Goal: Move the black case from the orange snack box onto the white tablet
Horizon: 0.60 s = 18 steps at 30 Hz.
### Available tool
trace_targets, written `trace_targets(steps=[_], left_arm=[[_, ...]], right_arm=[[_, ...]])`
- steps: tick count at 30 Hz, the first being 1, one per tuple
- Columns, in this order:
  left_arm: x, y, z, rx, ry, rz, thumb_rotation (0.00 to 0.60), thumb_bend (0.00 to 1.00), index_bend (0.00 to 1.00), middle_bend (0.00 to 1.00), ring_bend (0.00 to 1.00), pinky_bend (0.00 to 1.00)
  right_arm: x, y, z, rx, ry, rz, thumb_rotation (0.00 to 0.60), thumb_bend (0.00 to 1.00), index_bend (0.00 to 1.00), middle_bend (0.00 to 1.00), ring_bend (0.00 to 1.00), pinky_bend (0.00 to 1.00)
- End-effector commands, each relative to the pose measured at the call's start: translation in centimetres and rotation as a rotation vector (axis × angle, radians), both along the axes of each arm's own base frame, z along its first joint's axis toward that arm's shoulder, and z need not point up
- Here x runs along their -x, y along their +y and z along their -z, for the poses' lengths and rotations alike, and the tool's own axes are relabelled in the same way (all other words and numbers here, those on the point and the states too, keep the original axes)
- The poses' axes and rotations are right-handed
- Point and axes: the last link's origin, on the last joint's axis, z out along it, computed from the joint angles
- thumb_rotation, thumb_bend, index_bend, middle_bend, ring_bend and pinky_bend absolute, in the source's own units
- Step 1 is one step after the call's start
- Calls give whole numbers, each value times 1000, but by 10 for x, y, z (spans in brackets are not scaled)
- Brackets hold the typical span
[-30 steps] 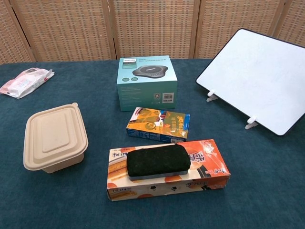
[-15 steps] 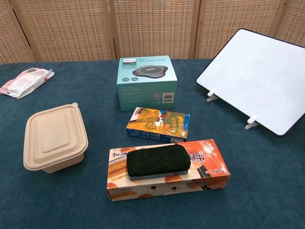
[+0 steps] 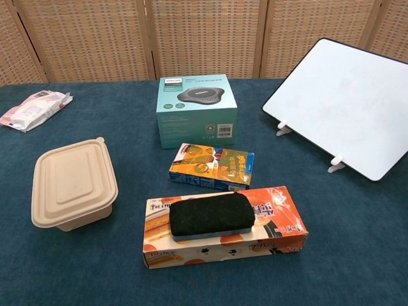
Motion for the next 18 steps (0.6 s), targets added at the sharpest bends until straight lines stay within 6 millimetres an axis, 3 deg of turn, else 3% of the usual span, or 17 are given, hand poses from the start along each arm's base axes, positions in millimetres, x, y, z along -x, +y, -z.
trace_targets(steps=[1, 6, 18], left_arm=[[1, 0, 0, 0, -3, -3, 600, 162, 0, 0, 0, 0], [0, 0, -1, -2, -6, -2, 600, 162, 0, 0, 0, 0], [5, 2, -4, -5, -21, -20, 600, 162, 0, 0, 0, 0]], right_arm=[[-2, 1, 2, -7, -3, -1, 600, 2, 25, 0, 0, 0], [-12, 3, 8, -39, 10, -16, 600, 2, 63, 0, 0, 0], [-74, 1, 12, -112, 62, -114, 600, 3, 146, 0, 0, 0]])
